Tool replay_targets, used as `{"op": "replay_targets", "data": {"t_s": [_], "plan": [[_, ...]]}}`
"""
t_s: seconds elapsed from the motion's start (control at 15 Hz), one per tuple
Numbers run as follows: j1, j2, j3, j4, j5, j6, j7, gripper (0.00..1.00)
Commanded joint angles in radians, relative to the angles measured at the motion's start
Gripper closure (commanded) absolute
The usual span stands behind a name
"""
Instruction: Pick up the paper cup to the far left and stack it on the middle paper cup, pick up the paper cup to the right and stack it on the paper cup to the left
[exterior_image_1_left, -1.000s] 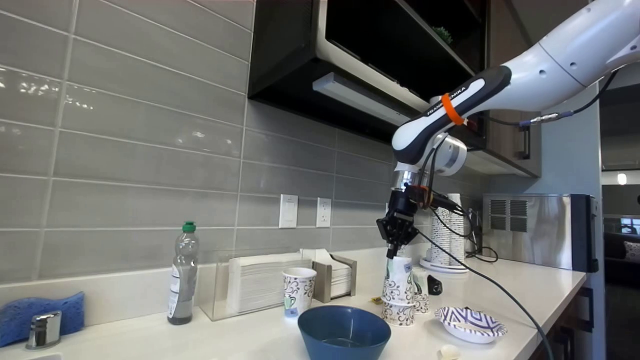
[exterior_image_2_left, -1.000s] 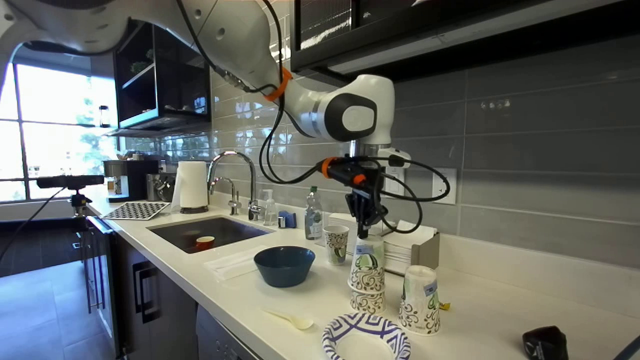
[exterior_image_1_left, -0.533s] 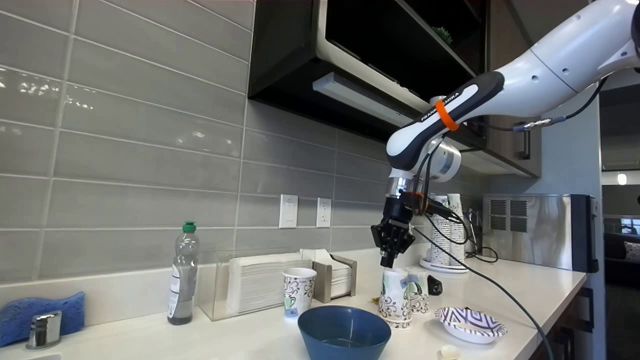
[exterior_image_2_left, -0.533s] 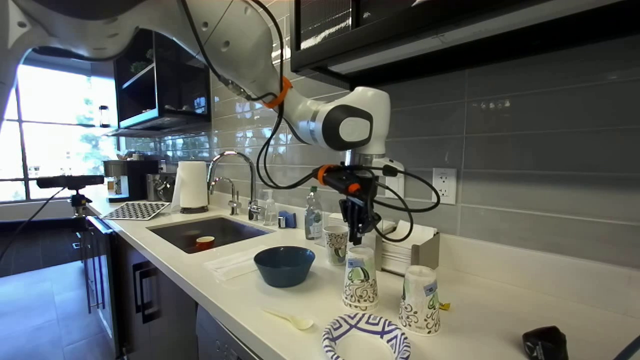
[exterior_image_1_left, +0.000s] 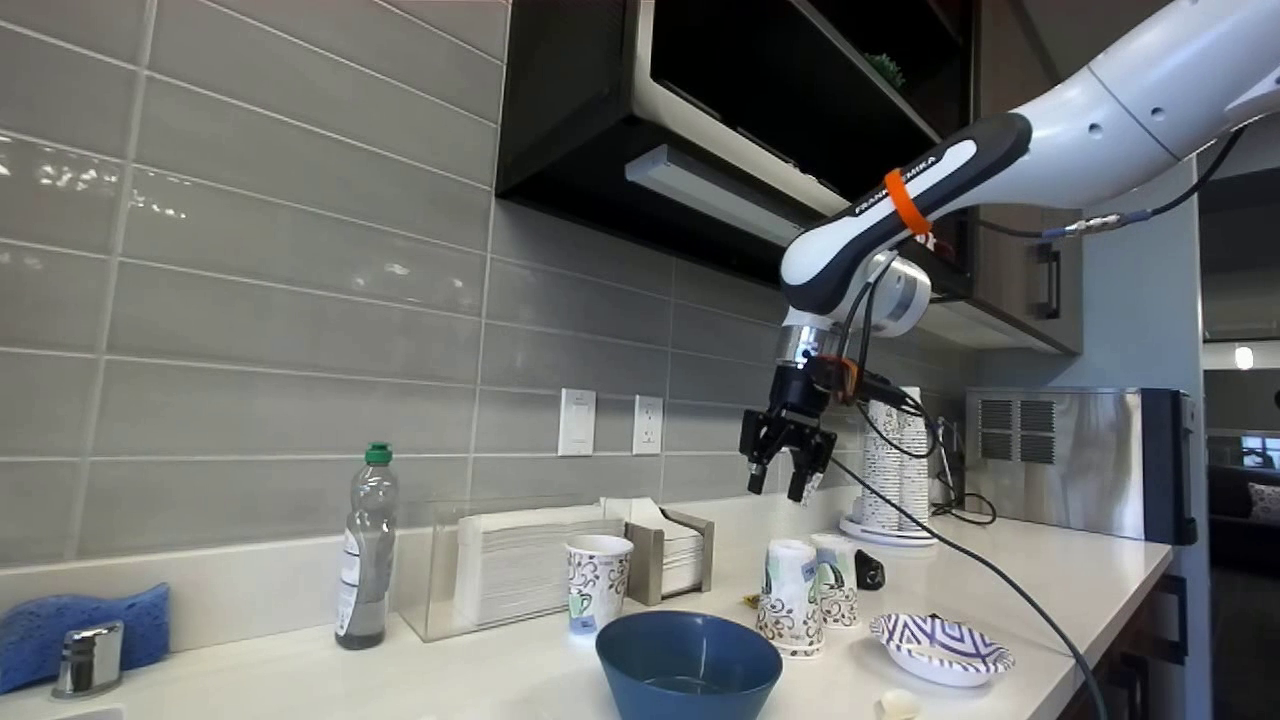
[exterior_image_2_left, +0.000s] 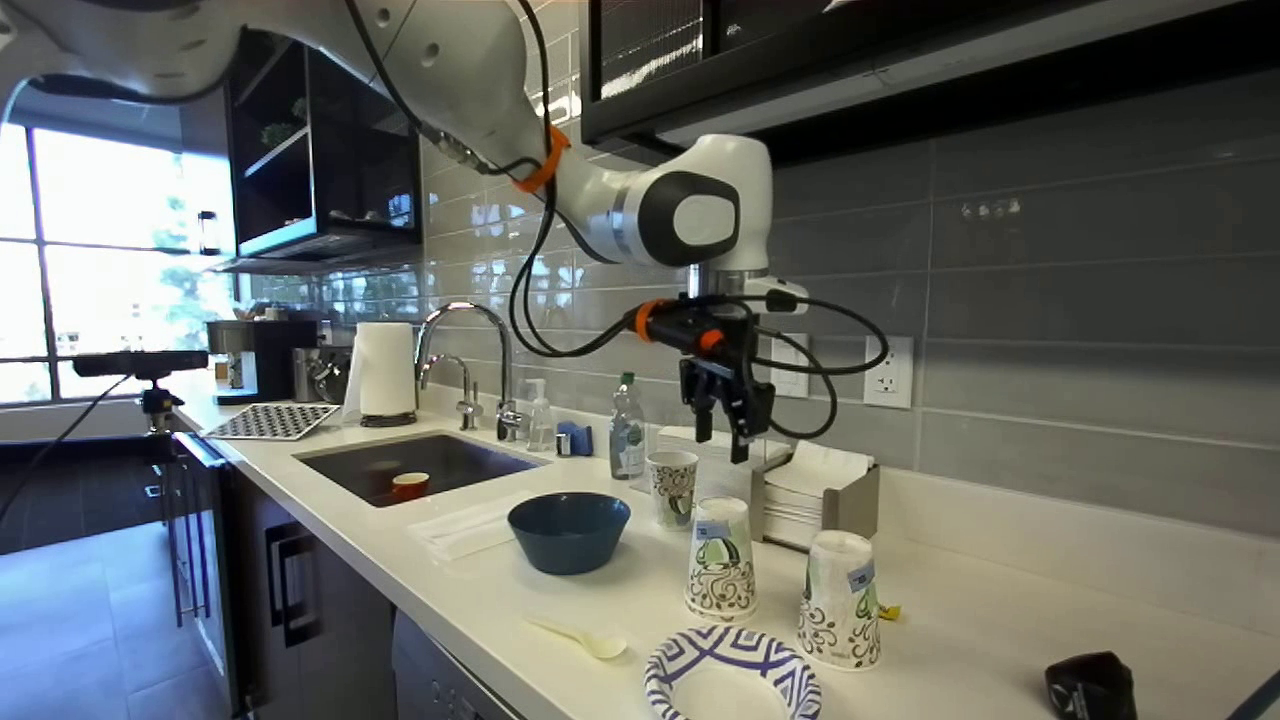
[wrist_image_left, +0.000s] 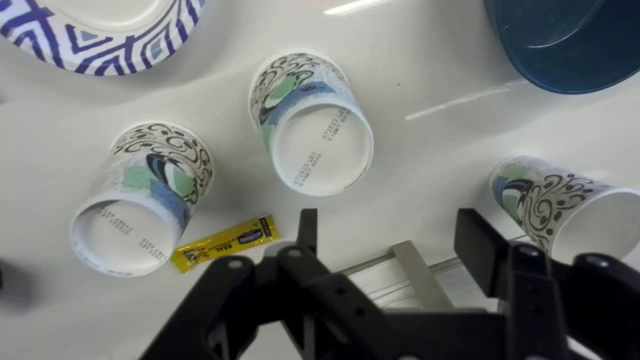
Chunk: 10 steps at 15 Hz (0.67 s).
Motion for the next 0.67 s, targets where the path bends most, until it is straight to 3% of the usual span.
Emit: {"op": "replay_targets", "data": {"t_s": [0.0, 0.07, 0.2, 0.6], "plan": [[-0.008, -0.071, -0.024, -0.022, -0.047, 0.008, 0.02, 0.01], [-0.005, -0.032, -0.016, 0.001, -0.022, -0.002, 0.004, 0.15], [-0.009, -0.054, -0.026, 0.0, -0.026, -0.003, 0.004, 0.01], [-0.042, -0.024, -0.078, 0.023, -0.064, 0.047, 0.111, 0.0]]}}
